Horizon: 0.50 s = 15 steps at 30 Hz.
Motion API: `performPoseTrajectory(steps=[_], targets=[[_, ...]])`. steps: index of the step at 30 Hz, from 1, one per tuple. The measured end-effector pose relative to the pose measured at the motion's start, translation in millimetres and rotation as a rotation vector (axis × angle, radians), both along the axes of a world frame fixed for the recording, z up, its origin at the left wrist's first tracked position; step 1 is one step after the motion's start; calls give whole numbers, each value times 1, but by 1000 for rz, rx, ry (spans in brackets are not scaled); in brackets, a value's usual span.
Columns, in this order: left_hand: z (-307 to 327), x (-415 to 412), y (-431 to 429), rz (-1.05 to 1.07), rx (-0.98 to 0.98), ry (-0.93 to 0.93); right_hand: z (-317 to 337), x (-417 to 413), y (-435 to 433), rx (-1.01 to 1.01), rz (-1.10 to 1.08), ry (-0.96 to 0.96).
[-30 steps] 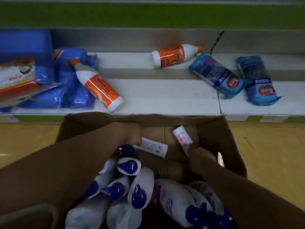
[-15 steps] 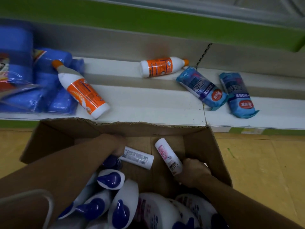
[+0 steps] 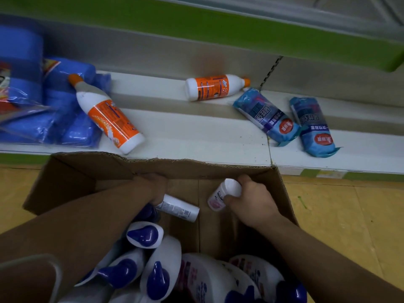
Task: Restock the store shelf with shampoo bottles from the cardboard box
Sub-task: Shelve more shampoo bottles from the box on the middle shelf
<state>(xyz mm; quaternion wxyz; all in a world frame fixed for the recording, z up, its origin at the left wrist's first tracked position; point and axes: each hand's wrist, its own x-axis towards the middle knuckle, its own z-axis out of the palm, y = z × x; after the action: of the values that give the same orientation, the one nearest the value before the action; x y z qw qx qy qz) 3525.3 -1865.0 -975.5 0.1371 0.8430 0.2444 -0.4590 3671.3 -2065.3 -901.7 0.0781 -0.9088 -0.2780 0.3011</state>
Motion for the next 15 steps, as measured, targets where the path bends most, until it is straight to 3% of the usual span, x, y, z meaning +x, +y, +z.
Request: performPoseTrajectory(steps=[8, 15], targets=[[14, -1, -1, 52, -65, 0, -16, -11, 7, 43, 115, -66], [50, -4, 0, 79, -81, -269, -21, -14, 13, 95, 39, 39]])
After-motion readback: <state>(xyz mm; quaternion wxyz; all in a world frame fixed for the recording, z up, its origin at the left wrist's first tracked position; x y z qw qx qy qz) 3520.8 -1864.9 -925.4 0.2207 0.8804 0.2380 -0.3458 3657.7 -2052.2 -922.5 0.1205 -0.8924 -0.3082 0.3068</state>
